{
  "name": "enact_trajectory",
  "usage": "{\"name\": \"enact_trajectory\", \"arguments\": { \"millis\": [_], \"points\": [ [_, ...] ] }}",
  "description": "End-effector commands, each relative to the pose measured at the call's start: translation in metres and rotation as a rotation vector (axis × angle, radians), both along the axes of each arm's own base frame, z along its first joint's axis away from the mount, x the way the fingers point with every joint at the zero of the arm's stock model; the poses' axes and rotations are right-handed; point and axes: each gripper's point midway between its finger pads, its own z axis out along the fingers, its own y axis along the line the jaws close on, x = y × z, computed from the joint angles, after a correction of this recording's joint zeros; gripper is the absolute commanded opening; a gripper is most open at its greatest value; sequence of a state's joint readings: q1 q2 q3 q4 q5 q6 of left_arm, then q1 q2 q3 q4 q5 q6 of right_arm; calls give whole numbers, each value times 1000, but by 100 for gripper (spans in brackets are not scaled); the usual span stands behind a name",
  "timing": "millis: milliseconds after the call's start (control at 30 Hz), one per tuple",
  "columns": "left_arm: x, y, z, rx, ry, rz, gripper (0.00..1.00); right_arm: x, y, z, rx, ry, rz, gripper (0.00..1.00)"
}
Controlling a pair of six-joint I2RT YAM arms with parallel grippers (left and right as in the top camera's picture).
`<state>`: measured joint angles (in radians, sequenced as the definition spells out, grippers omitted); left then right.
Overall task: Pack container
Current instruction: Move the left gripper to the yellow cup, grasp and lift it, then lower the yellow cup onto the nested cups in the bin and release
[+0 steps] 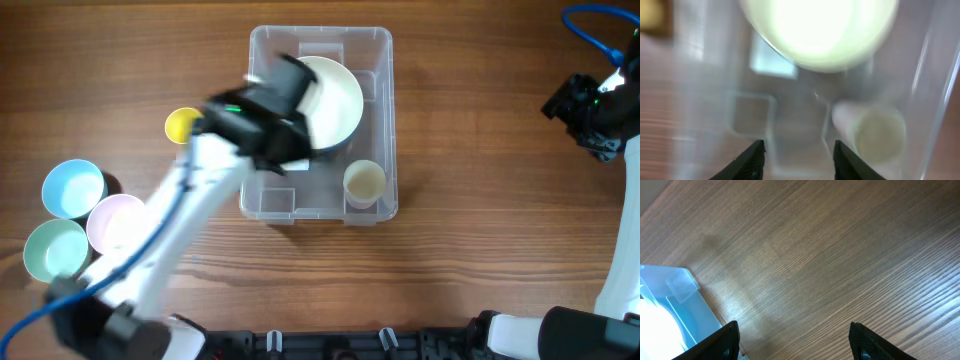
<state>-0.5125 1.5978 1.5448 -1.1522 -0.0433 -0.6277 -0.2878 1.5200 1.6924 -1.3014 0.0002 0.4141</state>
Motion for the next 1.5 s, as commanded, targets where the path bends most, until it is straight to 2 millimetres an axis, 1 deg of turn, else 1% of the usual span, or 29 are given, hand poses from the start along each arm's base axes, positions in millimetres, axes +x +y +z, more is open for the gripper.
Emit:
{"name": "enact_trajectory", "arguments": {
  "millis": [0, 67, 100, 167, 200, 267, 333, 367, 467, 500, 533, 600, 633, 667, 700, 733, 767, 833, 900, 1000, 1067, 1100, 1133, 1200, 1267, 1300, 1333, 1400, 1467],
  "points": [
    [33, 91, 33, 67, -125, 195, 59, -3, 2, 6, -10, -18, 16, 71],
    [41, 125, 28, 89, -109, 264, 59, -3, 2, 6, -10, -18, 17, 71],
    [44, 140, 24, 97, -99, 301, 61, -3, 2, 6, -10, -17, 17, 71],
    [51, 168, 14, 114, -75, 357, 61, -3, 2, 6, -10, -17, 16, 71],
    [55, 182, 6, 117, -58, 396, 61, -3, 2, 6, -10, -17, 17, 71],
    [64, 201, -12, 100, -16, 439, 61, -3, 2, 6, -10, -17, 17, 71],
    [71, 211, -33, 86, 30, 429, 61, -3, 2, 6, -10, -17, 16, 71],
    [73, 215, -47, 77, 65, 437, 61, -3, 2, 6, -10, -17, 17, 71],
    [73, 225, -84, 73, 168, 460, 61, -3, 2, 6, -11, -16, 20, 71],
    [74, 225, -94, 68, 193, 460, 60, -3, 2, 6, -11, -16, 20, 71],
    [74, 225, -109, 60, 229, 462, 60, -3, 2, 6, -11, -17, 20, 71],
    [74, 222, -131, 41, 283, 454, 59, -3, 2, 6, -11, -17, 20, 71],
    [73, 219, -142, 32, 311, 451, 54, -3, 2, 6, -11, -16, 20, 71],
    [73, 218, -148, 25, 328, 446, 45, -3, 2, 6, -11, -16, 20, 71],
    [73, 215, -154, 12, 340, 443, 15, -3, 2, 6, -11, -16, 20, 71],
    [73, 215, -154, 13, 339, 442, 8, -3, 2, 6, -12, -16, 20, 71],
    [74, 215, -153, 14, 334, 441, 4, -3, 2, 6, -11, -16, 20, 71],
    [75, 213, -145, 12, 315, 438, 4, -3, 2, 6, -12, -16, 20, 71],
    [74, 211, -126, 9, 279, 433, 4, -3, 2, 6, -11, -16, 20, 71],
    [71, 201, -81, 0, 184, 415, 4, -2, 2, 6, -12, -18, 20, 71],
    [64, 183, -42, -21, 108, 372, 4, -2, 2, 6, -12, -18, 20, 71],
    [57, 169, -19, -33, 58, 335, 4, -2, 2, 6, -12, -18, 20, 71],
    [48, 150, 8, -43, -6, 285, 4, -2, 2, 6, -12, -18, 20, 71],
    [35, 119, 40, -65, -94, 200, 4, -2, 2, 6, -12, -19, 20, 71],
    [20, 85, 64, -103, -159, 127, 4, -2, 2, 6, -12, -19, 20, 71],
    [10, 63, 73, -126, -179, 78, 4, -2, 2, 6, -12, -18, 20, 71],
    [2, 46, 77, -143, -185, 42, 4, -2, 2, 6, -12, -18, 20, 71],
    [-13, 12, 78, -177, -168, -15, 4, -2, 2, 6, -11, -17, 20, 71],
    [-24, -21, 72, -195, -145, -80, 4, -2, 2, 6, -11, -17, 20, 71]
  ]
}}
